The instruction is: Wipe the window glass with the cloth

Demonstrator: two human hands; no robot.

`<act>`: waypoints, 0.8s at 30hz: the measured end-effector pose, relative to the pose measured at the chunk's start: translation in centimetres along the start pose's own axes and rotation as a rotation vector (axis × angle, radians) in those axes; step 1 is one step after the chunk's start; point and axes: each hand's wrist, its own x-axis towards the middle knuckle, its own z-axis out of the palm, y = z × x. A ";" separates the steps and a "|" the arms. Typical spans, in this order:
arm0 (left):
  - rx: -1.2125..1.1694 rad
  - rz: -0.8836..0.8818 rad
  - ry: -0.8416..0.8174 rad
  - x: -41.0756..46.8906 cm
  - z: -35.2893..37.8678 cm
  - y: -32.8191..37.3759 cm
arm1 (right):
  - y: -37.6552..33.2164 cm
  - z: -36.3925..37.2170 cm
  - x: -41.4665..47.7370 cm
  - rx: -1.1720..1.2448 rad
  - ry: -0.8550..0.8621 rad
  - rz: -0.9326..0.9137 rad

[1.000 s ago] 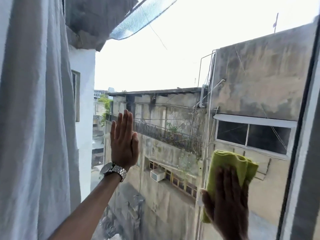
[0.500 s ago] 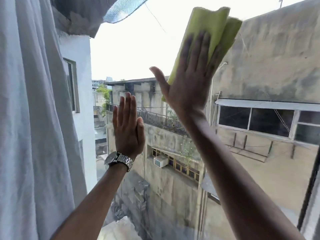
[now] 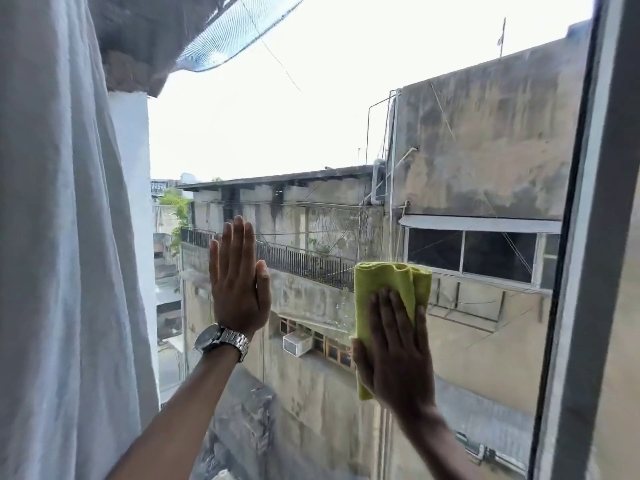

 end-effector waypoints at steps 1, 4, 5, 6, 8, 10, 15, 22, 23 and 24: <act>0.001 0.004 0.007 0.0 0.2 0.0 | 0.8 -0.2 1.4 0.008 0.027 0.067; 0.023 0.018 0.021 -0.1 0.5 -0.3 | 1.2 -1.3 6.4 0.069 0.074 0.239; 0.029 0.027 0.023 0.0 0.6 -0.4 | 0.8 -1.8 7.7 0.095 0.069 0.260; 0.024 0.026 0.017 0.2 0.6 -0.4 | 0.4 -2.5 8.7 0.117 0.048 0.282; 0.020 0.010 -0.010 0.2 0.2 -0.2 | 0.0 -4.3 9.7 0.151 -0.028 0.315; 0.078 -0.029 -0.061 0.2 -0.9 1.0 | 0.8 -6.9 10.6 0.143 -0.106 0.291; 0.017 -0.330 -0.263 -0.2 -5.0 9.8 | 4.6 -11.7 14.8 0.114 -0.371 0.264; -0.644 -0.868 -0.490 -4.1 -5.6 21.0 | 6.7 -13.9 15.6 0.187 -0.593 0.268; -0.693 -0.947 -0.516 -5.2 -5.6 20.9 | 6.4 -14.0 14.3 0.155 -0.567 0.247; -0.763 -1.051 -0.524 -6.2 -5.5 20.8 | 6.4 -14.0 12.8 0.155 -0.560 0.241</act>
